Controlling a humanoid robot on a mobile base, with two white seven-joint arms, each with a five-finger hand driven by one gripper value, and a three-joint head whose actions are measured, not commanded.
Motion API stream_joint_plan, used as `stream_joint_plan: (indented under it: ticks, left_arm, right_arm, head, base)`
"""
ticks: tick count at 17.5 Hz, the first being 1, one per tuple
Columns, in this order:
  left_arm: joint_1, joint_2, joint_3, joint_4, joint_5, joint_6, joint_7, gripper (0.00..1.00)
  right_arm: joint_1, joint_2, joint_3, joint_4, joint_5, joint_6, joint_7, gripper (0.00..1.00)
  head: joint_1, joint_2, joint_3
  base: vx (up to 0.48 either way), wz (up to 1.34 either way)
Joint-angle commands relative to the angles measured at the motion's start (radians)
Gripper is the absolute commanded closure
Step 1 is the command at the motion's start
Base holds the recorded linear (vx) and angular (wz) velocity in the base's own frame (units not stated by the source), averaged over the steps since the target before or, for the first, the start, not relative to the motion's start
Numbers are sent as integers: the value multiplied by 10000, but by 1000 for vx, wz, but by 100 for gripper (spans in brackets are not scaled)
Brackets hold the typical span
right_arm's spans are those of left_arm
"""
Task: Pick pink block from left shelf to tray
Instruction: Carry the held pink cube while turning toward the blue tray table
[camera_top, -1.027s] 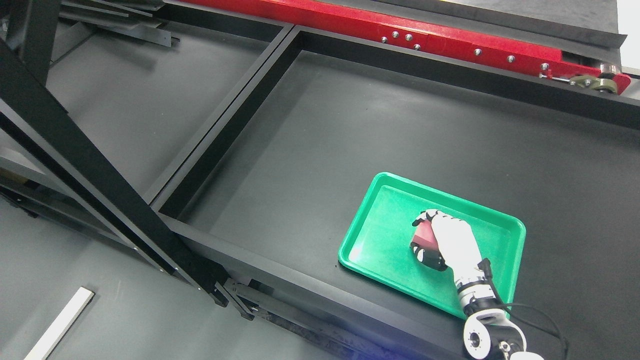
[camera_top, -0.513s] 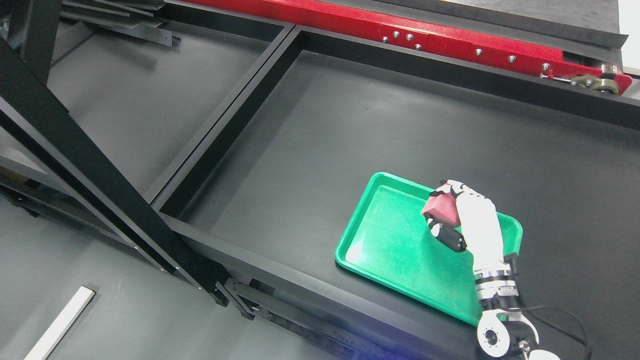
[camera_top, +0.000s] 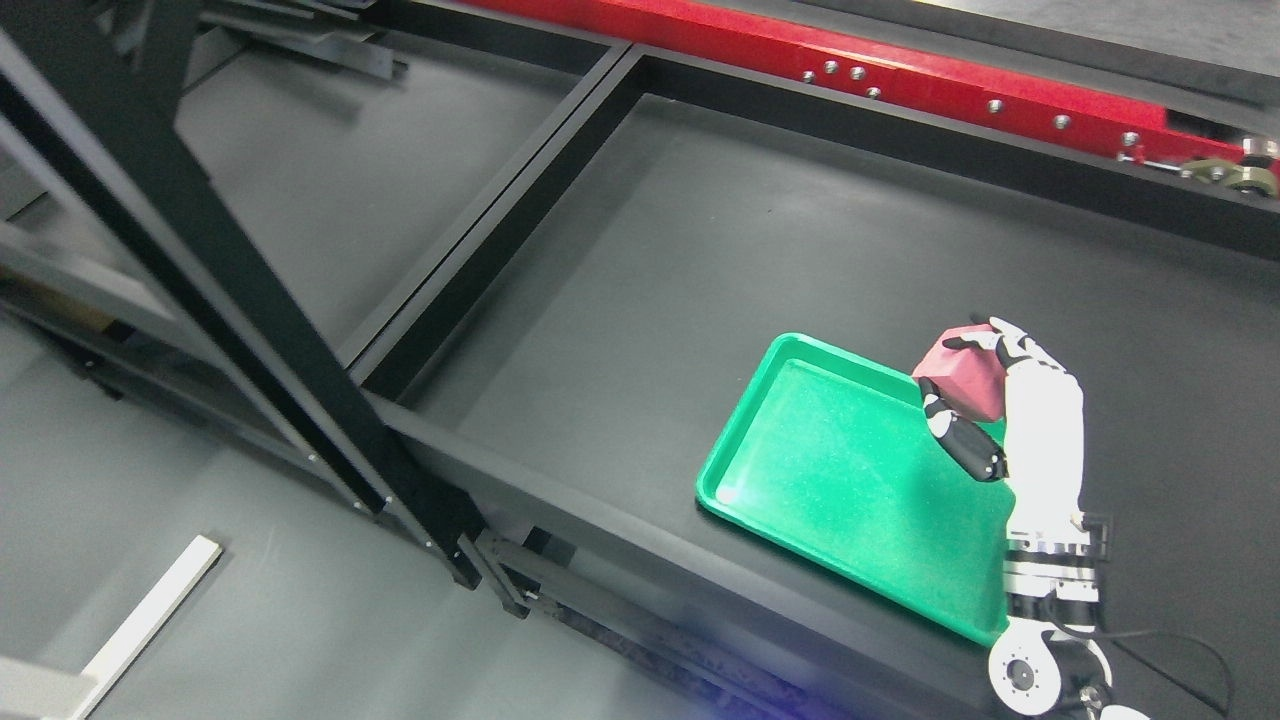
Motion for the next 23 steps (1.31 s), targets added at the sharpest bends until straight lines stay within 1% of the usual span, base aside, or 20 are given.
stream_joint_plan:
  ticks: [1, 6, 23]
  left_arm:
    - [93, 174, 0, 0, -15, -8, 8, 0]
    - [93, 174, 0, 0, -15, 7, 8, 0]
    - [93, 174, 0, 0, -15, -8, 8, 0]
  right_arm:
    - [49, -175, -418, -286, -273, -16, -89, 98]
    - [141, -175, -403, -302, -549, -16, -89, 98]
    - [203, -175, -740, -302, -626, -16, -13, 98]
  head:
    - [0, 0, 0]
    - [0, 0, 0]
    - [0, 1, 0]
  base:
    - [-112, 234]
    - [-121, 430]
    - [-111, 889]
